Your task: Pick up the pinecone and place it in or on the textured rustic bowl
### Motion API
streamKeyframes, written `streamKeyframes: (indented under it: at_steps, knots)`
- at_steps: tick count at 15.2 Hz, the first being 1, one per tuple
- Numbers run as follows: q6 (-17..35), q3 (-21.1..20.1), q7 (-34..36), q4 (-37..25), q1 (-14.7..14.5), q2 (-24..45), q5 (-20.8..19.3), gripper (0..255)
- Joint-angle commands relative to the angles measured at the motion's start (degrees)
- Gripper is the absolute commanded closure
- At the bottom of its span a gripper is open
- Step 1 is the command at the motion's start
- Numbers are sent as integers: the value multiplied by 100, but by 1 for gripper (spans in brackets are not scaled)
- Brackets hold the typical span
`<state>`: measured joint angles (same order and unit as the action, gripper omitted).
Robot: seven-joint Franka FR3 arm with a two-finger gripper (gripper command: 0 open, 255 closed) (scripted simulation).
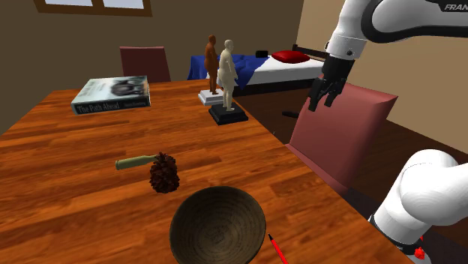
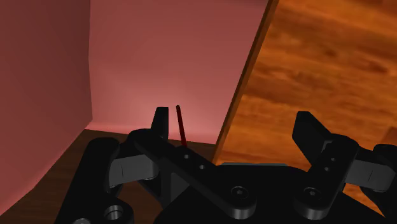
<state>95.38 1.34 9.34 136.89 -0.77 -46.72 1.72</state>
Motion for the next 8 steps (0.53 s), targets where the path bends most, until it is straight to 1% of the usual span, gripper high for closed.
streamKeyframes:
  at_steps: [1, 8]
  knots:
    - [0, 0, 0, 0, 0, 0, 0, 0]
    - [453, -1000, 1041, -200, -245, 471, 395, 0]
